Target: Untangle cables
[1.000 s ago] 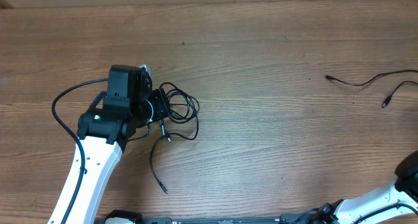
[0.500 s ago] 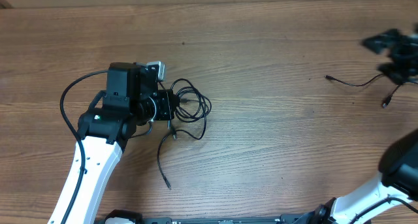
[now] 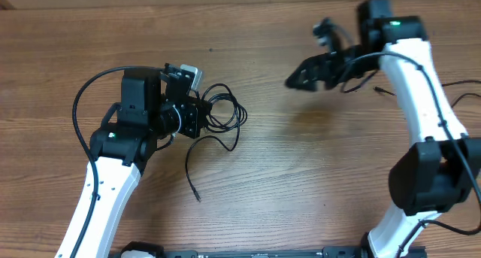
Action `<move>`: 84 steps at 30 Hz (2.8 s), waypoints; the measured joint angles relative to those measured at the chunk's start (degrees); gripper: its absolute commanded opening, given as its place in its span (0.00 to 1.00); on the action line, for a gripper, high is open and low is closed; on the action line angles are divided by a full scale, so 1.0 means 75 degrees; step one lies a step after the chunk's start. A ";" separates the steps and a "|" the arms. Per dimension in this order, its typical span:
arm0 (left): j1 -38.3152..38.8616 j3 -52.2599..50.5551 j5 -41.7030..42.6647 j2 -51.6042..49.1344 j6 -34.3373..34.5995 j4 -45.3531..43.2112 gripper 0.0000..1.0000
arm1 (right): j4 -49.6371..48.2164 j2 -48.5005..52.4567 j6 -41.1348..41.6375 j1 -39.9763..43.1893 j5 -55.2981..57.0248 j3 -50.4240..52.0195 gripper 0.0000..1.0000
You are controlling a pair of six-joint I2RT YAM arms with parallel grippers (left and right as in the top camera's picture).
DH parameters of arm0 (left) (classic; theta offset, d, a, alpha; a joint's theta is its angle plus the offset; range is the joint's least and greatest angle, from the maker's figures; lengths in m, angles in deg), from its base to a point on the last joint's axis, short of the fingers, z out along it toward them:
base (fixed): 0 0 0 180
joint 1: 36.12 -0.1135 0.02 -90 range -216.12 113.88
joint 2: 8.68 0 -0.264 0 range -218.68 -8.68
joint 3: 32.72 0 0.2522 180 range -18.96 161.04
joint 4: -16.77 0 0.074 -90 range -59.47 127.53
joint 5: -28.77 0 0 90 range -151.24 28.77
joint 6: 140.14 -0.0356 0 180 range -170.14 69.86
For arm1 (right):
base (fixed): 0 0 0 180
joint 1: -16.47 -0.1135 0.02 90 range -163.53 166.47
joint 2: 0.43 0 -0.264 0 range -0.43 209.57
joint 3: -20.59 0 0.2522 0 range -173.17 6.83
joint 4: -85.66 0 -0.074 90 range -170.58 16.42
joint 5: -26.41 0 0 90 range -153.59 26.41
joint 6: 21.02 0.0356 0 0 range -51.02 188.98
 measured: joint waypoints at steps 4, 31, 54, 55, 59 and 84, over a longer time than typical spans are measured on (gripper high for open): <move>0.0000 0.0000 0.0003 0.0000 -0.0294 -0.0012 0.04 | 0.0242 0.0000 -0.0589 -0.0729 0.0000 0.0000 0.99; 0.0000 0.0000 0.0662 0.0003 0.1142 0.0096 0.04 | 0.0117 0.0000 -0.2075 -0.2463 -0.0431 0.0000 0.54; 0.0000 0.0000 0.0699 0.0000 0.1813 0.0122 0.05 | 0.0041 0.0000 -0.2040 -0.2439 -0.0577 0.0000 0.04; 0.0003 0.0000 0.0580 0.0000 0.1935 0.0131 0.05 | 0.0050 0.0000 -0.2034 -0.2439 -0.0583 0.0000 0.04; 0.0085 0.0000 -0.0259 0.0000 0.2856 0.0405 0.05 | 0.0090 0.0000 -0.2037 -0.2463 -0.0621 0.0000 0.04; 0.0085 0.0003 -0.3037 0.0000 0.7125 0.1824 0.04 | -0.0265 0.0000 -0.1341 -0.2524 -0.0283 0.0000 0.29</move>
